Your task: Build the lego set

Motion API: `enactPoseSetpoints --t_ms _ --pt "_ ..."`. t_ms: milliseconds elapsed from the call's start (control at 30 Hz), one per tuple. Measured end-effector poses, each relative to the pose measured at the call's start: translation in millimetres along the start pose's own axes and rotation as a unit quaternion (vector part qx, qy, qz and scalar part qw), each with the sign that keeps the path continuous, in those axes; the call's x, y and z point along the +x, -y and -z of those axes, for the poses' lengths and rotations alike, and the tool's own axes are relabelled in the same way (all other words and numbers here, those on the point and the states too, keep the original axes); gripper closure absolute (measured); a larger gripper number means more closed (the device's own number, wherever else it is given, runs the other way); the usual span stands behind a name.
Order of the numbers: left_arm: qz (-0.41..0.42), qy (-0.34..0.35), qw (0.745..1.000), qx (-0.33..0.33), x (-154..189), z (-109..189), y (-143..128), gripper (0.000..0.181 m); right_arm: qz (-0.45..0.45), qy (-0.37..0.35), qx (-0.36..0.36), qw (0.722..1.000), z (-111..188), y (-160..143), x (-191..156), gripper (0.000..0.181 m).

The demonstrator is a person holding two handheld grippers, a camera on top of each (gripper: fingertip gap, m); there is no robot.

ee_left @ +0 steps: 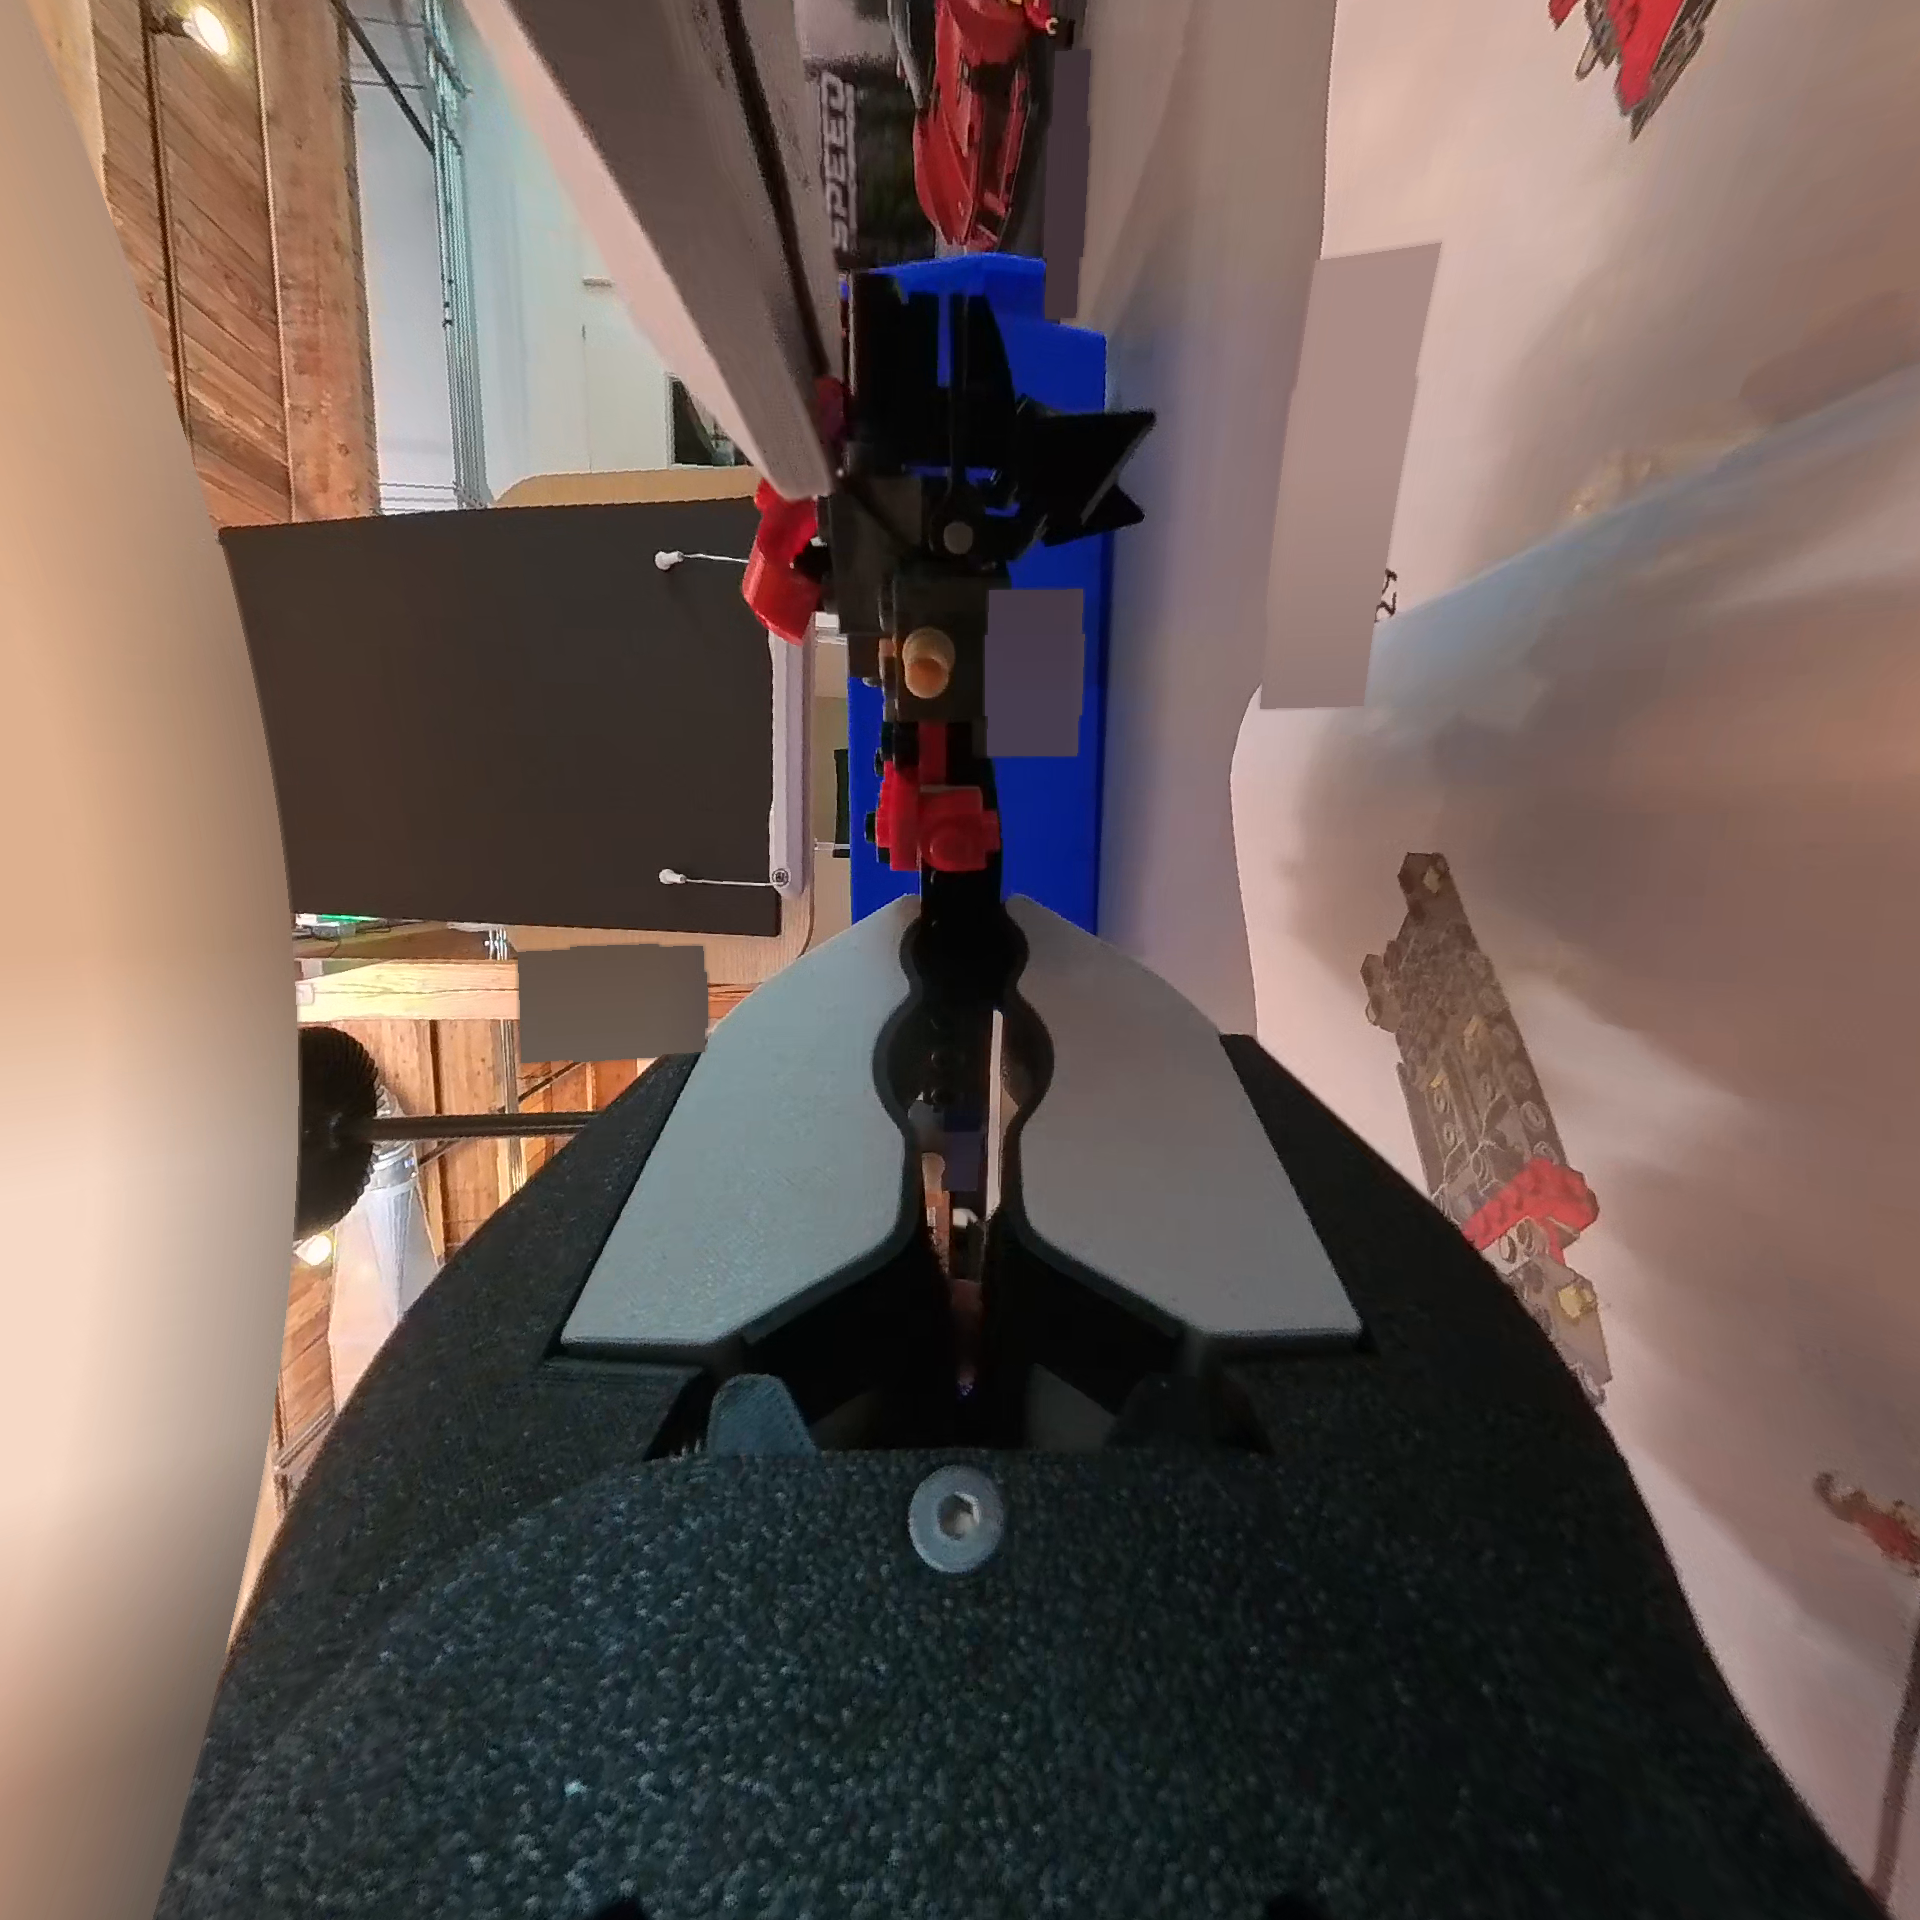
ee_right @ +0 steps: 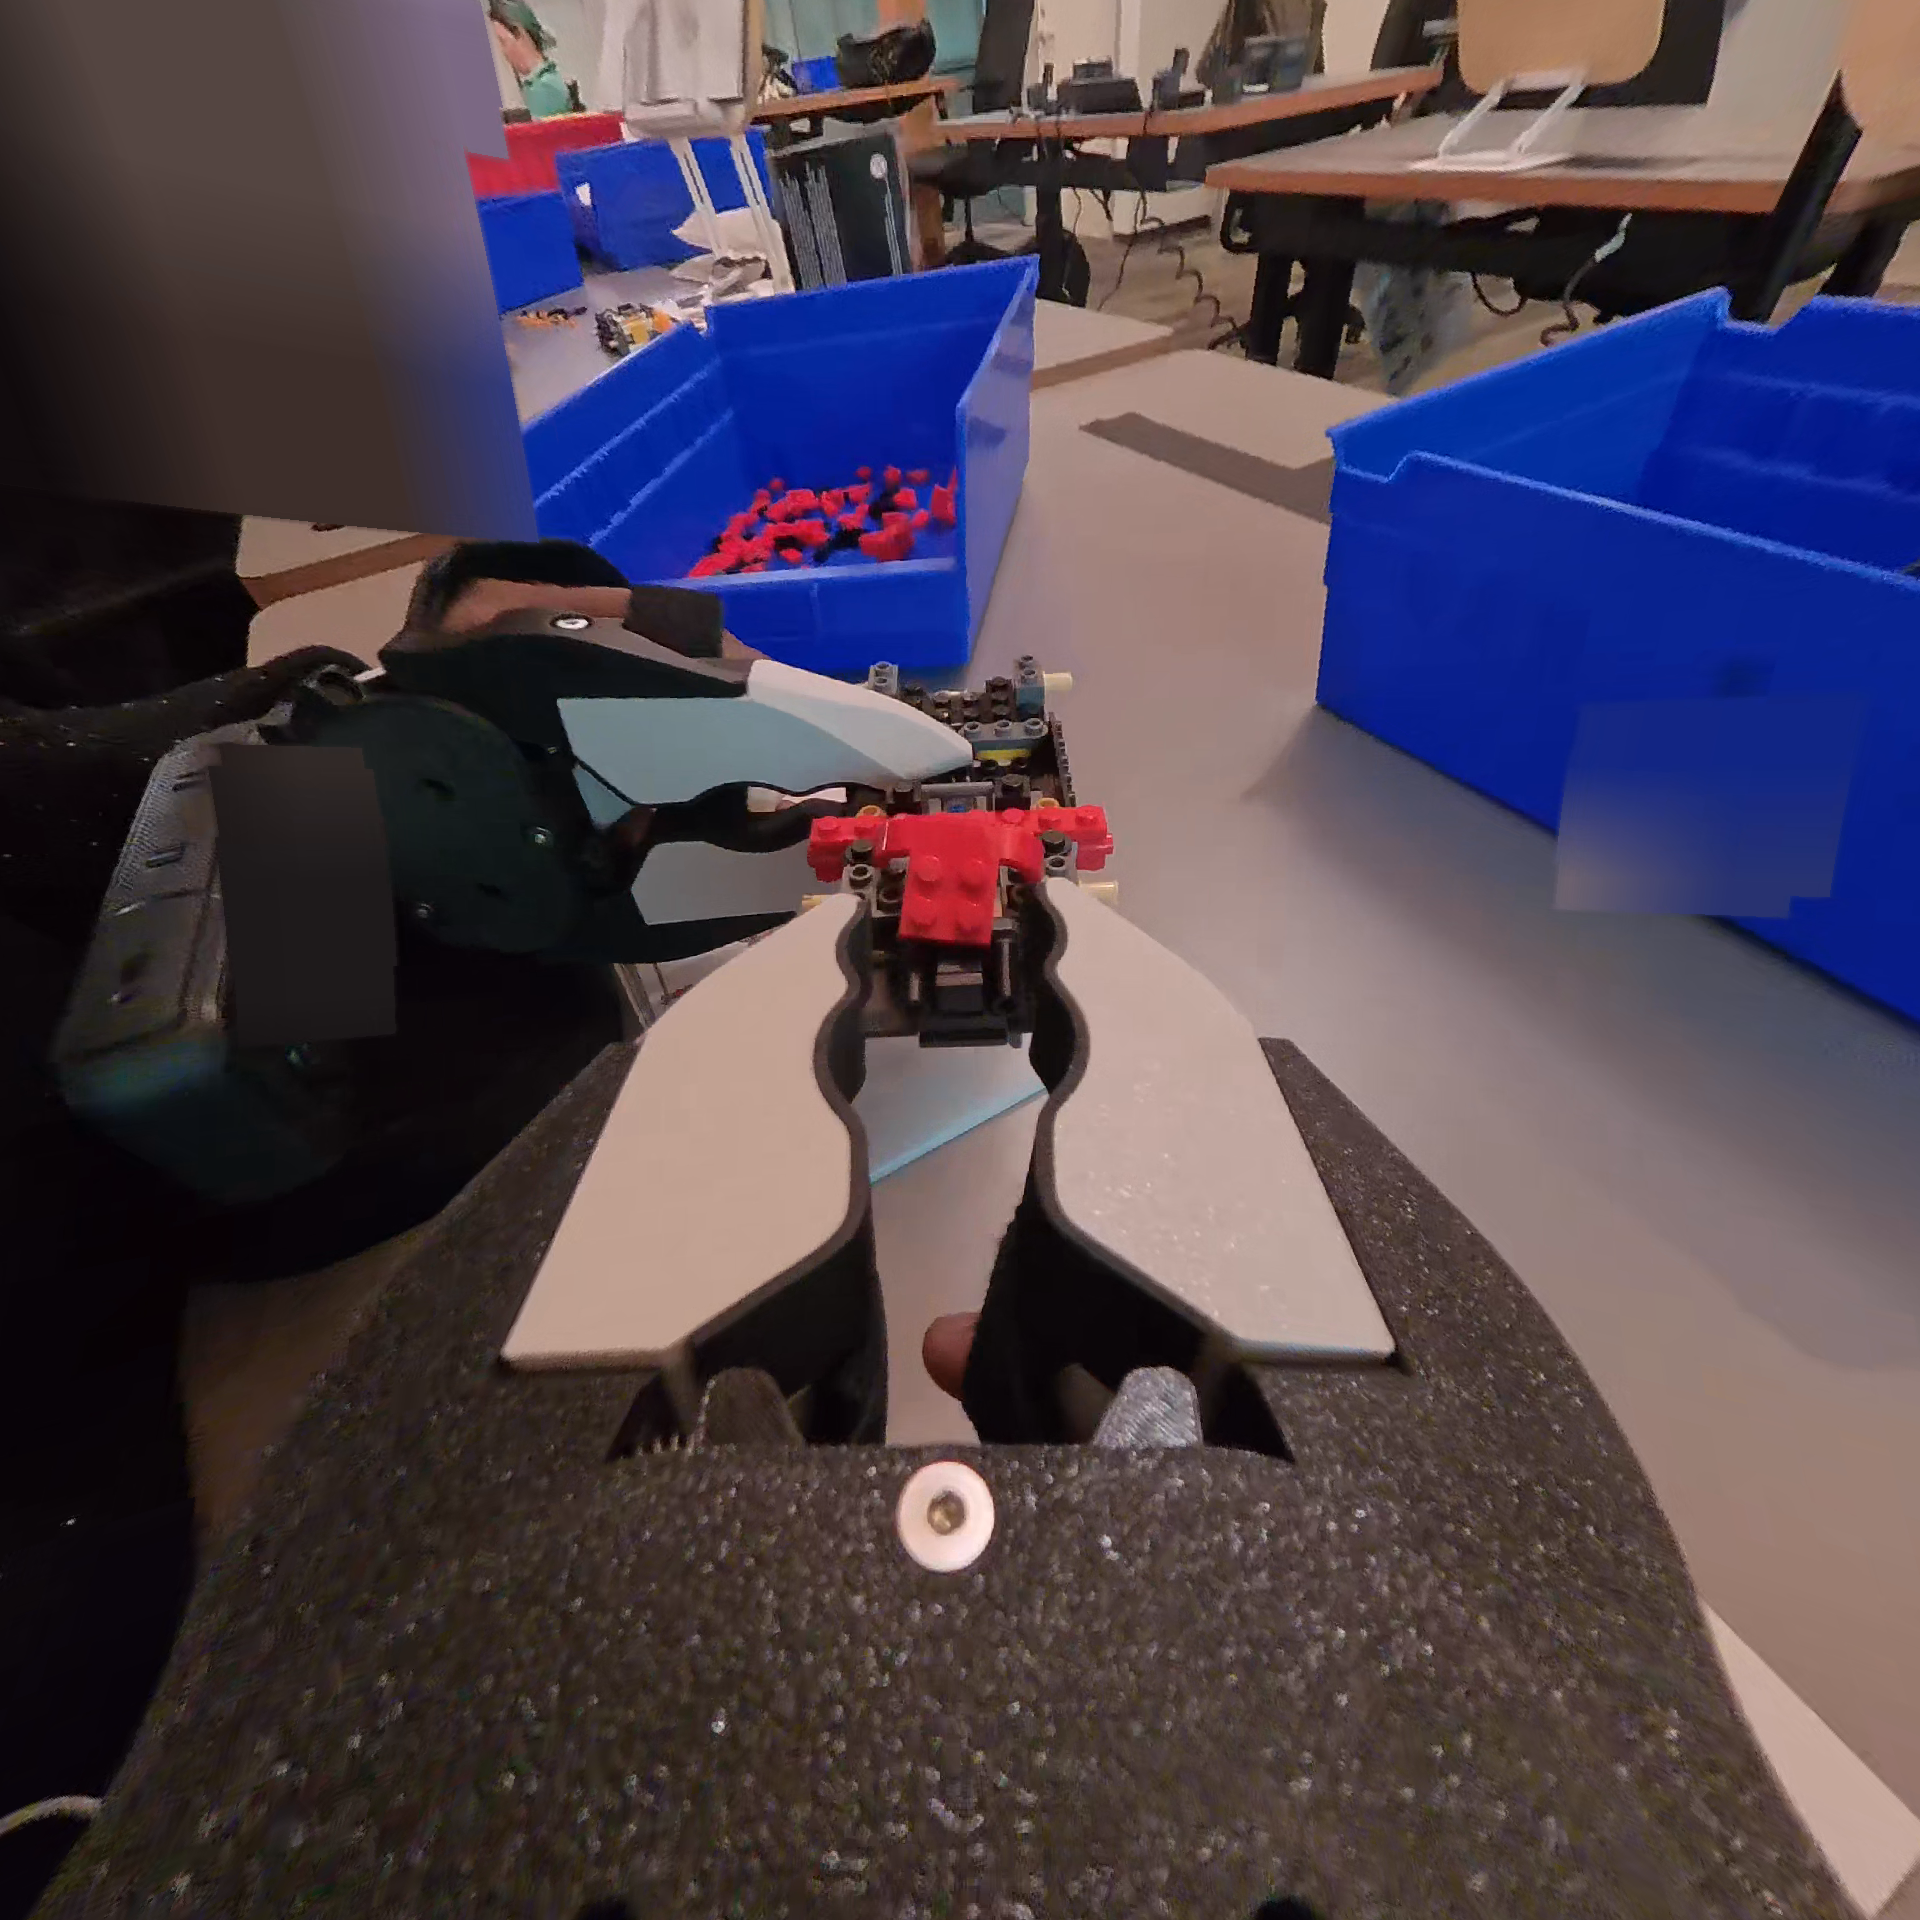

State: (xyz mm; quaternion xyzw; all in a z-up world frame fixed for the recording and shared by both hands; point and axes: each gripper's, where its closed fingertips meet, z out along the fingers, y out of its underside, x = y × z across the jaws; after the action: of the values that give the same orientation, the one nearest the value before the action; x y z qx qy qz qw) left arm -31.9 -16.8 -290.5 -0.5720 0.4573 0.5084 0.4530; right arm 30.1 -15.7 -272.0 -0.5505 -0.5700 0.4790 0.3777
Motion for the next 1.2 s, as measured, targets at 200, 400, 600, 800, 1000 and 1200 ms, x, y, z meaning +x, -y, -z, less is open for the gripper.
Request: enactPoseSetpoints --t_ms 200,400,600,800,1000,1200 --pt "-0.001 0.003 1.0 0.001 -1 1 0 0.173 -0.019 0.018 0.004 1.0 0 2 -3 0.164" --pt "-0.004 0.003 1.0 0.001 -1 1 0 0.173 -0.041 0.035 0.023 0.998 12 10 2 0.164" --pt "-0.005 0.006 1.0 0.003 -2 1 1 0.173 -0.061 0.105 -0.02 0.992 24 3 -1 0.164" --pt "-0.007 0.008 1.0 -0.001 -3 1 0 0.173 -0.055 0.125 -0.054 0.989 20 -3 -6 0.164" --pt "-0.011 0.007 1.0 0.001 -2 1 1 0.173 -0.043 0.117 -0.075 0.989 19 -7 -5 0.164" --pt "-0.018 0.008 1.0 0.004 -2 2 2 0.173 -0.012 0.115 -0.108 0.987 21 -9 -4 0.164"
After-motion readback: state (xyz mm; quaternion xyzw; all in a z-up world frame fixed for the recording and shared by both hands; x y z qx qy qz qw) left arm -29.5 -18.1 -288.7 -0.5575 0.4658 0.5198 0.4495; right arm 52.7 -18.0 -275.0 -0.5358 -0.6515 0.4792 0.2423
